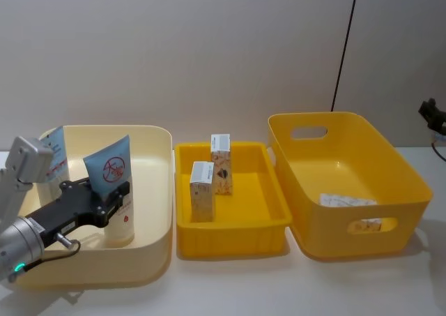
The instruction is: Bimanual collaborative sorting of washing and personal care products
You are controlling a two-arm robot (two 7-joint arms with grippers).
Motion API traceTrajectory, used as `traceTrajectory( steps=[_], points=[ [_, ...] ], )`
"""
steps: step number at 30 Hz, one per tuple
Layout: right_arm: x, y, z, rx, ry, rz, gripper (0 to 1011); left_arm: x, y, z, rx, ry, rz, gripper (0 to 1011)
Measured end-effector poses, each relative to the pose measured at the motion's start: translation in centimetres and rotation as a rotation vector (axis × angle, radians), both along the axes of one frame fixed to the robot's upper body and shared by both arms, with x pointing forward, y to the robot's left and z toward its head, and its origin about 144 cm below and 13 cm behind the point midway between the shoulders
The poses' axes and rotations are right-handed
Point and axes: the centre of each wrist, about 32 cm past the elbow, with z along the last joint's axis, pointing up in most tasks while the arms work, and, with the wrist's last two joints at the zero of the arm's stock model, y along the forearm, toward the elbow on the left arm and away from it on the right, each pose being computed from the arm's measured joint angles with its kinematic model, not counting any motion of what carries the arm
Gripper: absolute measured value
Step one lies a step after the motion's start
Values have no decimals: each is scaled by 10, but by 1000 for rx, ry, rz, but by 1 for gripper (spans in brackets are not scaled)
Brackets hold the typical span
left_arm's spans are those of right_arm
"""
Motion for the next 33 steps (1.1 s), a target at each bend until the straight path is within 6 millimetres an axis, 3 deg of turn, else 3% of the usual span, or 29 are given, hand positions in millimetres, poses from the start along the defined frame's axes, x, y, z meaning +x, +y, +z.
traceTrajectory(
  steps=[24, 33],
  points=[
    [0, 0, 0, 0, 0, 0, 1001, 13, 18, -7, -49, -18, -66, 302],
    [0, 0, 0, 0, 0, 0, 1001, 14, 22, 3, -43, -47, -66, 302]
  ],
)
